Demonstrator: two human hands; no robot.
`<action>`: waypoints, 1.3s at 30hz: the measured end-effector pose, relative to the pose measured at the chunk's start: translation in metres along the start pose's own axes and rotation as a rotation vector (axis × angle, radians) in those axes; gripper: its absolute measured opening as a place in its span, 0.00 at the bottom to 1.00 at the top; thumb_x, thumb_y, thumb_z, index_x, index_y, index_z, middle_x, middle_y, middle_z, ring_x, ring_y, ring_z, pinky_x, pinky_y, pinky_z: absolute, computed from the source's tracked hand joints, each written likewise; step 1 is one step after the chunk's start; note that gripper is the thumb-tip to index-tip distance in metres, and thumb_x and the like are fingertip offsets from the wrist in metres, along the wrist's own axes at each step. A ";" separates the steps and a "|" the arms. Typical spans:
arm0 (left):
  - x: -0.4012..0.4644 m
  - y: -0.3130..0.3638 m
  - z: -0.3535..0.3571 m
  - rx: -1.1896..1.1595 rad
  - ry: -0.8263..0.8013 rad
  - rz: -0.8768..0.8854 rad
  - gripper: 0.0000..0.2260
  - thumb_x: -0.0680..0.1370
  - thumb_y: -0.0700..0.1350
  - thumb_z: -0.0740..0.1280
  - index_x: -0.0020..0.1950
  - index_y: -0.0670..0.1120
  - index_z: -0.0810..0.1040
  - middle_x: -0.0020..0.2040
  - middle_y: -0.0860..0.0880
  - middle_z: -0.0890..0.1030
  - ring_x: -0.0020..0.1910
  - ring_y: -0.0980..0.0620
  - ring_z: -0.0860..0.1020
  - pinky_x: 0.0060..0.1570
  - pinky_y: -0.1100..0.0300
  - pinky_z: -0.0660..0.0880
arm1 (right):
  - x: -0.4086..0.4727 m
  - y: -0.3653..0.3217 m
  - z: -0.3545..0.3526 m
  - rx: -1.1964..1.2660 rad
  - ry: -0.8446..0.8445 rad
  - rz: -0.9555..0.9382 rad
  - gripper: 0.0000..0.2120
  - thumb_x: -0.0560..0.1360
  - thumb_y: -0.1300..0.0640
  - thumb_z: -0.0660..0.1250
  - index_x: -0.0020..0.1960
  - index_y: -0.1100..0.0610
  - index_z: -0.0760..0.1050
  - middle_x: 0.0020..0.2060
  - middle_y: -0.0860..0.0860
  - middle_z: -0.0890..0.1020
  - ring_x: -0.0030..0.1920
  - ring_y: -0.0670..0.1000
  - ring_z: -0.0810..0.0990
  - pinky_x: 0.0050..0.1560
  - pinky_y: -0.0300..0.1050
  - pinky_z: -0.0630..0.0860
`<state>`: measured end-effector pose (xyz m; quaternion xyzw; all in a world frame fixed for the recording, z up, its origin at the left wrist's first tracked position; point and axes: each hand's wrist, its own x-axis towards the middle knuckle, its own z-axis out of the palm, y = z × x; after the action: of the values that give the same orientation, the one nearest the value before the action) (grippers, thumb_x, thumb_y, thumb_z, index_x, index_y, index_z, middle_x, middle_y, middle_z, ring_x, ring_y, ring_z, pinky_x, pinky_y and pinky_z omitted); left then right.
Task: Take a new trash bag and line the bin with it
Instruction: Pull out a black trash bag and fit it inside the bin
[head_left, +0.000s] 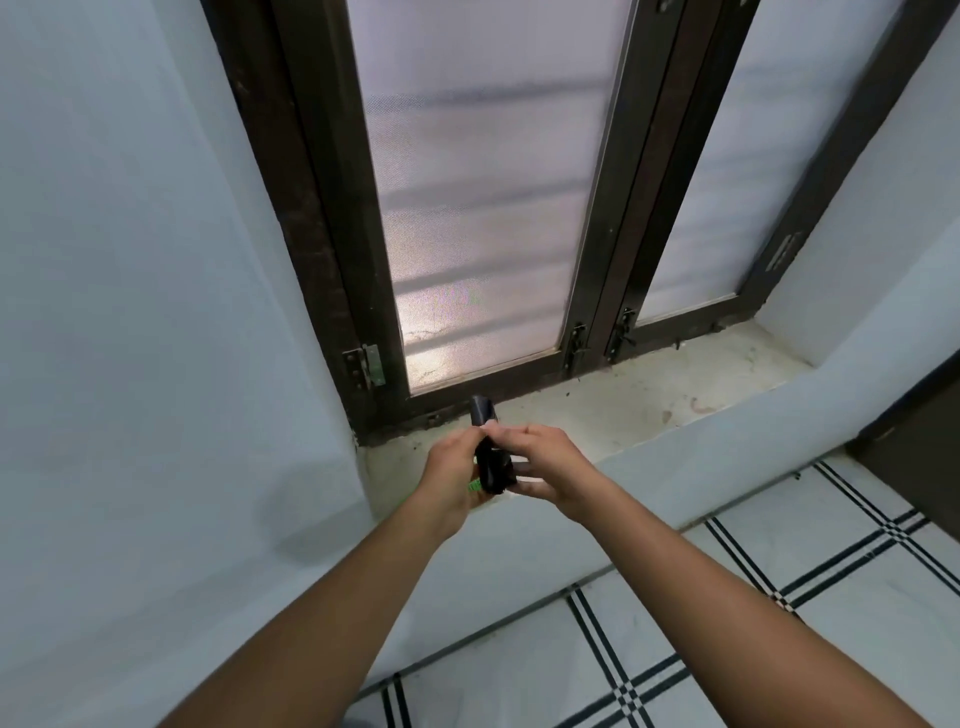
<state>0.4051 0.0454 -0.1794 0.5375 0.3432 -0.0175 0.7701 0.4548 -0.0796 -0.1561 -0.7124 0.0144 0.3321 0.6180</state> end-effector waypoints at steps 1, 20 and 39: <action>0.001 -0.001 0.000 -0.059 -0.012 -0.044 0.12 0.82 0.50 0.64 0.61 0.46 0.81 0.57 0.41 0.84 0.56 0.41 0.83 0.49 0.46 0.83 | 0.001 0.001 0.000 -0.067 0.046 -0.040 0.16 0.74 0.48 0.77 0.53 0.58 0.81 0.50 0.55 0.87 0.52 0.54 0.86 0.52 0.50 0.85; 0.036 -0.020 -0.008 0.014 -0.014 0.063 0.11 0.80 0.47 0.62 0.57 0.44 0.79 0.51 0.38 0.82 0.50 0.40 0.80 0.43 0.49 0.77 | 0.046 0.027 0.011 0.004 0.209 0.064 0.10 0.76 0.66 0.64 0.52 0.56 0.80 0.53 0.61 0.84 0.53 0.61 0.84 0.48 0.59 0.86; 0.016 0.011 -0.001 -0.084 -0.050 0.009 0.10 0.77 0.48 0.70 0.54 0.45 0.80 0.49 0.40 0.82 0.47 0.42 0.80 0.39 0.55 0.76 | 0.030 -0.002 0.004 0.106 0.141 -0.028 0.10 0.76 0.67 0.70 0.56 0.60 0.77 0.52 0.61 0.82 0.49 0.59 0.85 0.43 0.50 0.85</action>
<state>0.4214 0.0570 -0.1794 0.5057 0.3220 -0.0131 0.8002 0.4771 -0.0635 -0.1688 -0.7005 0.0654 0.2713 0.6568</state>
